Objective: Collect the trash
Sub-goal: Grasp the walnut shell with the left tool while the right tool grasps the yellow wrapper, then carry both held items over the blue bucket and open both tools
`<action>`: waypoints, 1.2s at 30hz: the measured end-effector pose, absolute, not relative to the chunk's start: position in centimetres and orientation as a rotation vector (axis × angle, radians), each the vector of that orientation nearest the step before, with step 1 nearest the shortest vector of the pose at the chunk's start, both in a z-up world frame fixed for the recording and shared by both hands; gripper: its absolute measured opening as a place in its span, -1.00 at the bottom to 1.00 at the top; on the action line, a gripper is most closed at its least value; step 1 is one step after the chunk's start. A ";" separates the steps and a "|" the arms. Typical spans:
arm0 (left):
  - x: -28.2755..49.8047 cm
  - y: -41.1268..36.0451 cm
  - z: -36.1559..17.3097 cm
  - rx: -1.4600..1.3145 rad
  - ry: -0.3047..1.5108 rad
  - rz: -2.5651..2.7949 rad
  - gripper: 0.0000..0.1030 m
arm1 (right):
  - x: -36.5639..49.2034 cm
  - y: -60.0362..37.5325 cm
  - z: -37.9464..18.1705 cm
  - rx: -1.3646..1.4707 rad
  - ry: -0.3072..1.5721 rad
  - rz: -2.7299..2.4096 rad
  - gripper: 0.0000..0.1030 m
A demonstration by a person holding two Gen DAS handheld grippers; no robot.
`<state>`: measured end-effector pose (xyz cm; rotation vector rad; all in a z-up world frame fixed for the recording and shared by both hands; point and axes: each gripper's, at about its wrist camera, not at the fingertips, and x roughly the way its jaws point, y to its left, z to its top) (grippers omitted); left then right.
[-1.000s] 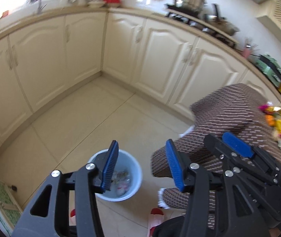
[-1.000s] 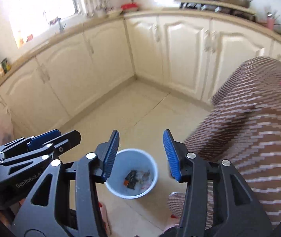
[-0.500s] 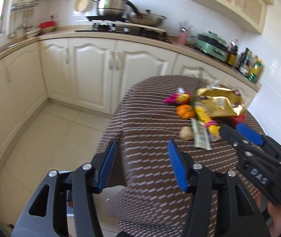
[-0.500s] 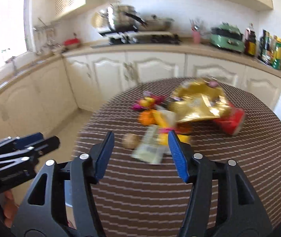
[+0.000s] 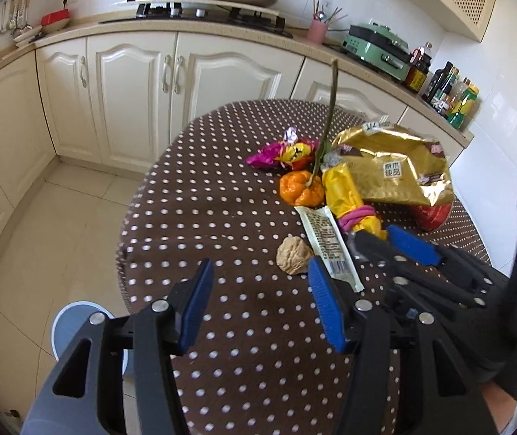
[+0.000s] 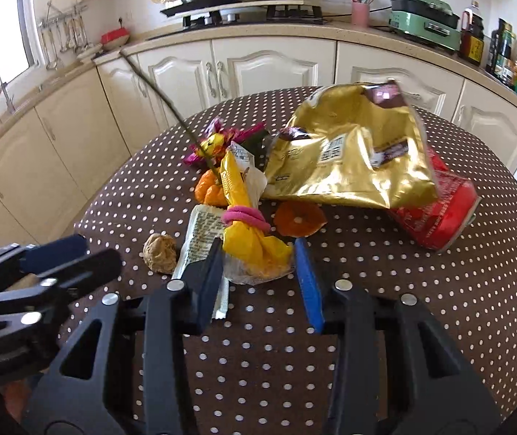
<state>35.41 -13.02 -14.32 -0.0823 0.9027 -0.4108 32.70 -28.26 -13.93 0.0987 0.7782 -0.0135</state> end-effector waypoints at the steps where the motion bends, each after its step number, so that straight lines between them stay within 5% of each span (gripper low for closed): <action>1: 35.6 -13.4 -14.6 -0.080 0.908 -0.411 0.05 | 32.4 -28.6 -13.8 0.116 0.762 -0.016 -0.29; 11: 36.7 -16.1 -15.7 0.003 0.896 -0.392 0.02 | 30.3 -30.0 -12.7 0.167 0.678 -0.028 -0.31; 14: 36.9 -16.9 -15.8 0.032 0.890 -0.392 -0.15 | 29.9 -30.3 -12.6 0.173 0.675 -0.023 -0.31; 17: 36.7 -17.9 -15.7 0.041 0.890 -0.434 -0.52 | 30.4 -30.2 -12.4 0.174 0.672 -0.019 -0.31; 36: 32.5 -7.3 -12.0 -0.088 0.776 -0.394 -0.54 | 26.1 -23.8 -9.0 0.117 0.603 0.048 -0.31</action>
